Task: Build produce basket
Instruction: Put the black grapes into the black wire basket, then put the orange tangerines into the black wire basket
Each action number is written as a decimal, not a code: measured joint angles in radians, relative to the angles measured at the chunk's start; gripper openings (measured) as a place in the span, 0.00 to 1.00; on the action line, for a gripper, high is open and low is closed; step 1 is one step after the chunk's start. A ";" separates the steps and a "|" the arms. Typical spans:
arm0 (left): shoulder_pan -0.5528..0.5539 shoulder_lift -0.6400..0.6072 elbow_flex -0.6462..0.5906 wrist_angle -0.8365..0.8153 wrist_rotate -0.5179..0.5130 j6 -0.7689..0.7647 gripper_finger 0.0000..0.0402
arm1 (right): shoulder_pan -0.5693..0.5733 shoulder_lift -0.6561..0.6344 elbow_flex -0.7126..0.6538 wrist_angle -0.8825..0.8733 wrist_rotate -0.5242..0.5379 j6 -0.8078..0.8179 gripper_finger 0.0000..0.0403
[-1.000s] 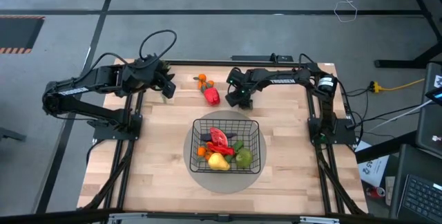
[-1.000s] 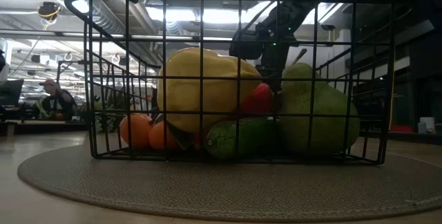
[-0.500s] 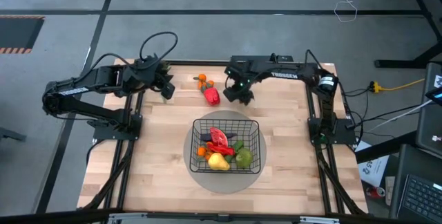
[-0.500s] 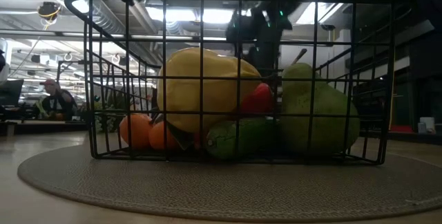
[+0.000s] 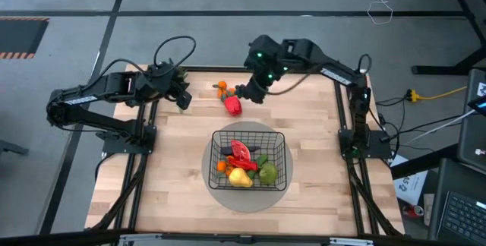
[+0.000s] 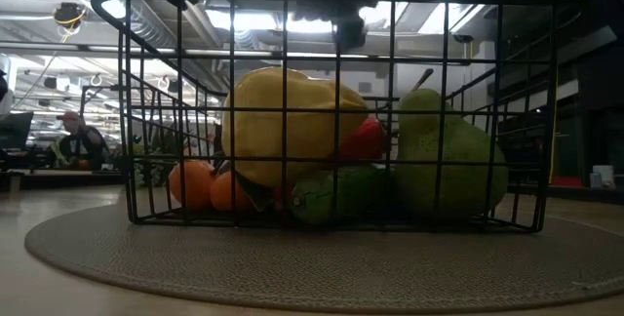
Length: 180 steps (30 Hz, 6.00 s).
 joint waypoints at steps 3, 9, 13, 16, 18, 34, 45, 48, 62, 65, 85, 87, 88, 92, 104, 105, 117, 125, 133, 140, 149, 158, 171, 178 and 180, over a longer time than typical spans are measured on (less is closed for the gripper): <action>0.000 0.000 0.000 0.000 -0.002 0.000 0.36 | 0.051 -0.021 0.025 0.004 -0.004 -0.004 0.05; 0.000 0.000 0.000 0.001 -0.006 0.000 0.36 | 0.146 -0.035 0.008 -0.033 -0.023 -0.013 0.05; 0.000 0.000 0.000 0.002 -0.006 0.000 0.36 | 0.204 -0.035 0.008 -0.058 -0.018 0.023 0.08; 0.000 0.000 0.000 0.001 -0.006 0.000 0.36 | 0.246 -0.035 0.008 -0.079 -0.008 0.063 0.06; 0.000 0.000 0.000 0.001 -0.002 -0.001 0.36 | 0.273 -0.035 0.008 -0.088 -0.005 0.087 0.05; 0.000 0.000 0.000 0.001 0.076 -0.034 0.36 | 0.415 -0.035 -0.087 -0.081 0.152 0.340 0.20; 0.000 0.000 0.000 -0.004 0.076 -0.030 0.36 | 0.422 -0.034 -0.232 -0.020 0.172 0.350 0.21; 0.000 0.000 0.000 -0.015 0.070 -0.030 0.36 | 0.415 -0.034 -0.255 0.003 0.161 0.357 0.21; 0.000 0.000 0.000 -0.036 0.069 -0.035 0.36 | 0.416 -0.035 -0.330 0.020 0.127 0.271 0.21; 0.000 0.000 0.000 -0.038 0.069 -0.051 0.36 | 0.416 -0.035 -0.330 0.030 0.126 0.270 0.21; 0.000 0.000 0.000 -0.040 0.069 -0.053 0.36 | 0.434 -0.035 -0.330 0.046 0.160 0.300 0.21; 0.000 0.000 0.000 -0.040 0.069 -0.053 0.36 | 0.436 -0.035 -0.330 0.067 0.172 0.311 0.21; 0.000 0.000 0.000 -0.040 0.069 -0.053 0.36 | 0.437 -0.035 -0.330 0.075 0.180 0.317 0.21; 0.000 0.000 0.000 -0.039 0.069 -0.052 0.36 | 0.440 -0.035 -0.330 0.089 0.186 0.322 0.21; 0.000 0.000 0.000 -0.039 0.069 -0.053 0.36 | 0.455 -0.035 -0.329 0.040 0.188 0.350 0.33; 0.000 0.000 0.000 -0.039 0.069 -0.053 0.36 | 0.455 -0.035 -0.329 0.039 0.188 0.349 0.38; 0.000 0.000 0.000 -0.039 0.069 -0.052 0.36 | 0.448 -0.037 -0.266 0.036 0.189 0.286 0.56; 0.000 0.000 0.000 -0.039 0.069 -0.053 0.36 | 0.359 -0.039 -0.090 0.039 0.300 0.023 0.55; 0.000 0.000 0.000 -0.038 0.069 -0.053 0.36 | 0.187 -0.026 -0.055 0.057 0.338 -0.024 0.55; 0.000 0.000 0.001 0.019 0.069 -0.052 0.36 | 0.089 0.089 -0.056 0.223 0.307 -0.024 0.55; 0.000 0.000 0.002 0.021 0.069 -0.052 0.36 | 0.051 0.311 -0.057 0.524 0.317 -0.075 0.55; 0.000 0.000 0.002 0.013 0.069 -0.053 0.36 | 0.001 0.474 -0.057 0.584 0.319 -0.016 0.55; 0.000 0.000 0.002 0.074 0.068 -0.052 0.36 | -0.050 0.506 -0.055 0.593 0.313 -0.023 0.55; 0.000 0.004 0.002 0.118 0.068 -0.053 0.36 | -0.043 0.534 -0.055 0.568 0.312 -0.021 0.55; 0.000 0.007 0.001 0.121 0.069 -0.053 0.36 | -0.043 0.540 -0.057 0.558 0.314 -0.023 0.55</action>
